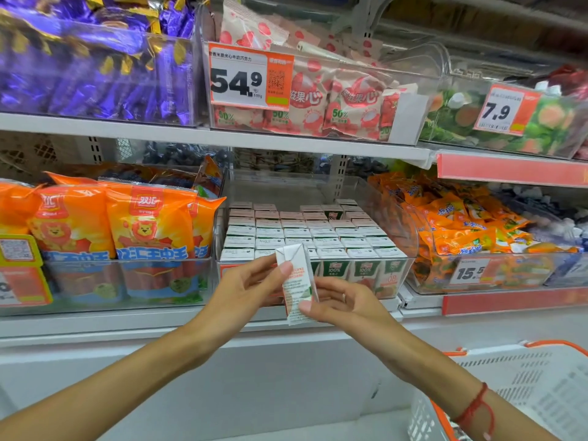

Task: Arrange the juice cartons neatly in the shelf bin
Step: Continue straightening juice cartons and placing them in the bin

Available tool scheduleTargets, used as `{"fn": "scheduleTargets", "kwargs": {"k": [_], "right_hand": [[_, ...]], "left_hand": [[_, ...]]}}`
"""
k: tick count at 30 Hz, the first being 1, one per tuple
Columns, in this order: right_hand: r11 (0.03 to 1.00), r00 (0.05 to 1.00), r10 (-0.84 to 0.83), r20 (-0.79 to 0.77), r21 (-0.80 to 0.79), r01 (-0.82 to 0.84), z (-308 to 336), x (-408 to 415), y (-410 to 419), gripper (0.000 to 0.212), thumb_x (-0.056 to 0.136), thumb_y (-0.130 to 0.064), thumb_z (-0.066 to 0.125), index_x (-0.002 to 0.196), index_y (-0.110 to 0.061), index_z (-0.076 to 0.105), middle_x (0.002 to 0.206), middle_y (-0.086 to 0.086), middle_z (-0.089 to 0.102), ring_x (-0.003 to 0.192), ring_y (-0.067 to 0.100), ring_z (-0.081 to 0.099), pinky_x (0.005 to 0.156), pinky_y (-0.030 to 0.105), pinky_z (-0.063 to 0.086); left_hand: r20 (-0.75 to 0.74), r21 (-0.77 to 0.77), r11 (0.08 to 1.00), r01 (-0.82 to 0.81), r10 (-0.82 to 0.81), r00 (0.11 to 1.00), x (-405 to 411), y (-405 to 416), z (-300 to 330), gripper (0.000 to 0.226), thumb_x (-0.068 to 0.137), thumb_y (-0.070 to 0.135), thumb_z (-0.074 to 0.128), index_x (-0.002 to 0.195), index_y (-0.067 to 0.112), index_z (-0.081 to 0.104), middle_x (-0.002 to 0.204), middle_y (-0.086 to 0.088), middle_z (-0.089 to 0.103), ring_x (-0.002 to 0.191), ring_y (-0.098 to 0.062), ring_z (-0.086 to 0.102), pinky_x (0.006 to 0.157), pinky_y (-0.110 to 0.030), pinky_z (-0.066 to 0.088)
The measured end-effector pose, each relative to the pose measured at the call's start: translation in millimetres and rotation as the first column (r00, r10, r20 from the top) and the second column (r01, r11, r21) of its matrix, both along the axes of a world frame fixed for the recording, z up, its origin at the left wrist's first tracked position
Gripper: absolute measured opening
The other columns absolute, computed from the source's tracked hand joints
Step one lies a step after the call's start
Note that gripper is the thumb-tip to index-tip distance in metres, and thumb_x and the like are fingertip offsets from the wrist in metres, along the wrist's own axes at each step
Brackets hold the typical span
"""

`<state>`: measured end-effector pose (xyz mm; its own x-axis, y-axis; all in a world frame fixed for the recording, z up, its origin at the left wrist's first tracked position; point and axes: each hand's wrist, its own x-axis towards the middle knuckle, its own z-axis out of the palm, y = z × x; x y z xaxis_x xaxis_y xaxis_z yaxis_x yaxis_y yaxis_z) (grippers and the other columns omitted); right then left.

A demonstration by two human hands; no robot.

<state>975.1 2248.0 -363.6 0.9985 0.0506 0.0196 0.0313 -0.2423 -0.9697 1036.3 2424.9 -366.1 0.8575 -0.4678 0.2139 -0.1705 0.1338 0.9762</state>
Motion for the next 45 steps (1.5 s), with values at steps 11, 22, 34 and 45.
{"fn": "scheduleTargets", "kwargs": {"k": [11, 22, 34, 45], "right_hand": [[0.937, 0.964, -0.198, 0.179, -0.255, 0.240, -10.1, 6.4, 7.5, 0.045, 0.065, -0.046, 0.085, 0.098, -0.032, 0.058, 0.088, -0.018, 0.066, 0.080, -0.006, 0.061, 0.067, 0.011, 0.048], [0.990, 0.998, 0.043, -0.049, 0.136, -0.036, -0.1, 2.4, -3.4, 0.029, 0.075, -0.037, 0.078, 0.103, -0.031, 0.075, 0.106, -0.005, 0.075, 0.104, 0.011, 0.069, 0.091, 0.024, 0.054], [0.837, 0.833, -0.204, 0.515, -0.349, 0.421, -11.9, 0.7, 22.5, 0.039, 0.063, -0.036, 0.087, 0.090, -0.031, 0.059, 0.083, -0.014, 0.064, 0.076, 0.002, 0.061, 0.066, 0.015, 0.048], [0.998, 0.999, 0.050, 0.010, -0.040, -0.049, 6.8, -1.8, 6.1, 0.035, 0.076, -0.041, 0.075, 0.109, -0.038, 0.066, 0.109, -0.022, 0.070, 0.105, -0.007, 0.061, 0.082, 0.009, 0.049]], "left_hand": [[-0.093, 0.084, 0.979, -0.184, 0.191, 0.977, 2.8, -2.6, -9.9, 0.025, 0.082, 0.029, 0.074, 0.107, 0.028, 0.067, 0.095, 0.008, 0.076, 0.090, -0.007, 0.072, 0.066, -0.015, 0.056], [-0.145, 0.031, 0.999, 0.012, -0.007, 0.989, 12.7, 13.1, -2.5, 0.043, 0.076, 0.033, 0.073, 0.116, 0.024, 0.065, 0.103, 0.002, 0.076, 0.095, -0.014, 0.073, 0.072, -0.017, 0.057], [-0.092, 0.153, 0.951, -0.269, 0.285, 0.954, -3.0, -12.4, -11.9, 0.058, 0.051, 0.065, 0.076, 0.095, 0.029, 0.073, 0.085, 0.015, 0.075, 0.084, -0.001, 0.071, 0.070, -0.026, 0.060], [-0.131, 0.146, 0.982, -0.118, 0.137, 0.982, 5.7, 9.9, 1.9, 0.059, 0.053, 0.064, 0.071, 0.100, 0.028, 0.070, 0.087, 0.011, 0.077, 0.083, -0.004, 0.073, 0.065, -0.014, 0.057]]}}
